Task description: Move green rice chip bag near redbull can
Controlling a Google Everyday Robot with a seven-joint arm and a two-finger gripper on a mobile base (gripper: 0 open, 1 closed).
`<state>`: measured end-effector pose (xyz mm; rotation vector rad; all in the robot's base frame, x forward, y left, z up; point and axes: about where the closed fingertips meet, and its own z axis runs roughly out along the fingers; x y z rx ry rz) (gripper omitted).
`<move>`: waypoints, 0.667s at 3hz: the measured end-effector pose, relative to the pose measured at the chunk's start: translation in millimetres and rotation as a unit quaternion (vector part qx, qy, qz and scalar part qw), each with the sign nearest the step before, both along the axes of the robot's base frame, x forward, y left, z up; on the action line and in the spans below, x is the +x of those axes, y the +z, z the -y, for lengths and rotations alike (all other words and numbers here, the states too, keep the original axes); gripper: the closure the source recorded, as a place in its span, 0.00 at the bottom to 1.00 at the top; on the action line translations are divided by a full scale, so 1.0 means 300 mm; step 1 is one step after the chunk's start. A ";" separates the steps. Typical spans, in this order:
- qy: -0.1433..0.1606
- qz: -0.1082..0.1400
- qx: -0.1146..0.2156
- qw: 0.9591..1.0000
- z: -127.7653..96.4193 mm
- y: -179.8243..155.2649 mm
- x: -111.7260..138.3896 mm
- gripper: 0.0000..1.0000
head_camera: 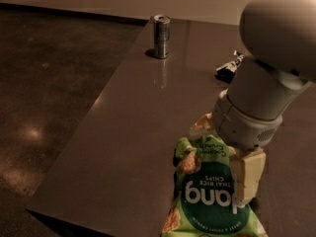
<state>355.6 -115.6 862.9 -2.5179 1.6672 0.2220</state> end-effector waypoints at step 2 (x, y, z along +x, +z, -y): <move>0.000 0.002 -0.009 1.000 0.015 0.037 0.024 0.62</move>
Offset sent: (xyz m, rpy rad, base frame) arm 0.0108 -0.0106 0.0236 -0.0268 0.0106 0.0003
